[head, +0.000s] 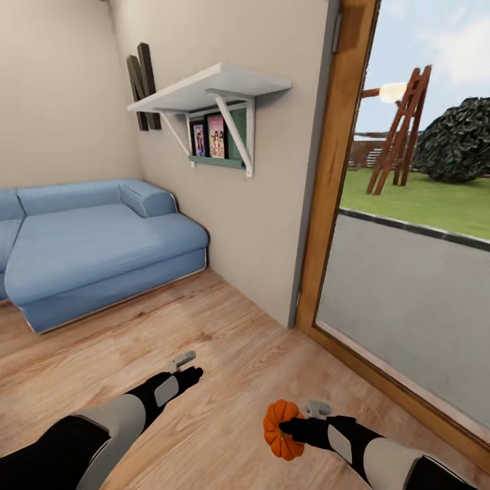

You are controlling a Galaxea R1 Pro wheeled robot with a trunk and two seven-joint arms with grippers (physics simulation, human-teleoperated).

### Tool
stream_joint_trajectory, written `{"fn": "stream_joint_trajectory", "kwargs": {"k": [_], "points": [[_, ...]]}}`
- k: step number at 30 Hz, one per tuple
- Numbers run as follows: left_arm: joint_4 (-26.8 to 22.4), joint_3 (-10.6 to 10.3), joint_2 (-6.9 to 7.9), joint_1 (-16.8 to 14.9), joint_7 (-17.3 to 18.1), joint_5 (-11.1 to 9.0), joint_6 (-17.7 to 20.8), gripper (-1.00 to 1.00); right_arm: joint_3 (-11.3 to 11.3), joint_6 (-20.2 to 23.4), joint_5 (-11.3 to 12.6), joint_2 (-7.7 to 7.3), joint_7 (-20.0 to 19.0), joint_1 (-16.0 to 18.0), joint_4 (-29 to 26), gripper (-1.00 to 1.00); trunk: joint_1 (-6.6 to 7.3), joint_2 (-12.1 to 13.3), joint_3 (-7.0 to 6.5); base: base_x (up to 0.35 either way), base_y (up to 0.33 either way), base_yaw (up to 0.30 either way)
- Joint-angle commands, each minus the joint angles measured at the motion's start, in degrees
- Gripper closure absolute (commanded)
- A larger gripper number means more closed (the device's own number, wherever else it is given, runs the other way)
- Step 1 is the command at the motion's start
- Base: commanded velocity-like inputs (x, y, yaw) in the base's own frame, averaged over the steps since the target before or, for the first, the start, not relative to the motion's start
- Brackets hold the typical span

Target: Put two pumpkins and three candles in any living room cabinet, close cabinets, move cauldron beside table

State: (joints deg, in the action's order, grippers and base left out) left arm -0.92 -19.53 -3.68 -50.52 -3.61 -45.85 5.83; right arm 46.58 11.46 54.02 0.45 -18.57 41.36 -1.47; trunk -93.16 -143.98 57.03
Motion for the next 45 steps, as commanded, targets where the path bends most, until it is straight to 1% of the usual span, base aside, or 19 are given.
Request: {"fn": "stream_joint_trajectory", "kwargs": {"k": [1, 7, 12, 18, 22, 23, 28, 32, 39, 45], "points": [[-0.1, -0.5, -0.01, 0.0, -0.3, -0.5, 0.2, -1.00, 0.4, 0.2, 0.7, -0.01, -0.3, 0.0, 0.0, 1.00, 0.01, 0.0, 0.02, 0.000, 0.000, 0.284], [0.0, -0.5, -0.02, 0.0, -0.3, -0.5, 0.3, -1.00, 0.4, 0.2, 0.7, -0.01, -0.3, 0.0, 0.0, 1.00, 0.01, 0.0, -0.17, -0.076, -0.022, 0.269], [0.0, -0.5, -0.12, 0.0, -0.3, -0.4, 0.3, -1.00, 0.4, 0.2, 0.7, -0.01, -0.3, 0.0, 0.0, 1.00, 0.01, 0.0, -0.20, -0.270, -0.133, 0.107], [0.0, -0.5, -0.57, 0.0, -0.3, -0.4, 0.3, -1.00, 0.4, 0.2, 0.7, -0.01, -0.3, 0.0, 0.0, 1.00, 0.01, 0.0, -0.20, -0.283, -0.191, 0.254], [0.0, -0.5, -1.50, 0.0, -0.3, -0.4, 0.2, -1.00, 0.5, 0.0, -0.5, 0.03, -0.3, 0.0, 0.0, 1.00, 0.01, 0.0, -0.20, -0.272, -0.205, 0.289], [0.4, -0.5, -1.92, 0.0, -0.3, -0.4, 0.2, -1.00, 0.5, -0.2, -1.1, 0.01, -0.3, 0.0, 0.0, 1.00, 0.01, 0.0, -0.20, -0.244, -0.206, 0.291], [1.3, -0.5, -2.43, 0.0, -0.3, -0.3, 0.2, -1.00, 0.5, -0.5, -1.9, 0.01, -0.3, 0.0, 0.0, 1.00, 0.01, 0.0, -0.20, -0.233, -0.206, 0.291], [1.3, -0.5, -2.47, 0.0, -0.3, -0.4, 0.2, -1.00, 0.5, -0.5, -1.9, -0.01, -0.3, 0.0, 0.0, 1.00, 0.01, 0.0, -0.25, -0.167, -0.151, 0.291], [1.4, -0.5, -2.38, 0.0, -0.2, -0.3, 0.1, -1.00, 0.5, -0.6, -2.2, 0.01, -0.4, 0.0, 0.0, 1.00, 0.01, 0.0, -0.44, -0.024, -0.021, 0.290], [2.4, -0.5, -2.22, 0.0, -0.2, -0.2, -2.2, -1.00, 0.5, -0.6, -2.4, -0.01, -0.4, 0.0, 0.0, 1.00, 0.01, 0.0, -0.65, -0.001, -0.001, 0.279]]}}
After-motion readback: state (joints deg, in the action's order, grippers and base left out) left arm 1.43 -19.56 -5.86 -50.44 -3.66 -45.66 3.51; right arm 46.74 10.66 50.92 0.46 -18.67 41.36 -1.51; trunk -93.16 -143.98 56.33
